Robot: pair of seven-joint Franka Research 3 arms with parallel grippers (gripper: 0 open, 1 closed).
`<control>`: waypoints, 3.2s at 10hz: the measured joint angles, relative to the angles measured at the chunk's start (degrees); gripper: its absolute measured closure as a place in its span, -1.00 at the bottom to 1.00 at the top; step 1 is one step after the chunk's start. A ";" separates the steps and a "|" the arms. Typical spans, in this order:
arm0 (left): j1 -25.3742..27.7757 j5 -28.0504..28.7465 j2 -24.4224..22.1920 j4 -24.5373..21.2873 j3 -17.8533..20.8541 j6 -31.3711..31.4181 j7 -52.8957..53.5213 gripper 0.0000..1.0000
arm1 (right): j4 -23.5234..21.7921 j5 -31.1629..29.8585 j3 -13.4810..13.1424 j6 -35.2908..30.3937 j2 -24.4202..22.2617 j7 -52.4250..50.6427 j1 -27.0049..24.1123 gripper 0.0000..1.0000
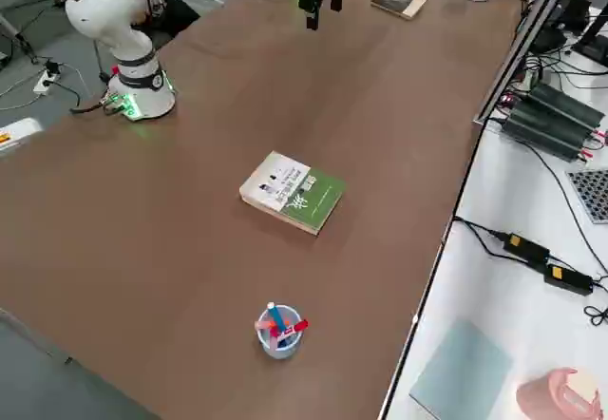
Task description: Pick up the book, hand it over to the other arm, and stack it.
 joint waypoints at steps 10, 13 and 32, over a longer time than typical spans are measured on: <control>1.36 -3.33 1.05 -2.77 0.00 0.86 5.80 -1.00 | -0.06 0.00 0.04 0.00 0.00 0.00 0.01 -1.00; 3.83 -4.70 2.10 -7.39 0.09 4.62 9.69 -1.00 | -0.13 0.00 0.05 0.00 0.00 0.00 0.01 -1.00; 15.02 -10.14 4.38 -35.67 0.23 26.50 32.27 -1.00 | -0.40 0.00 0.08 0.00 0.04 0.00 0.02 -1.00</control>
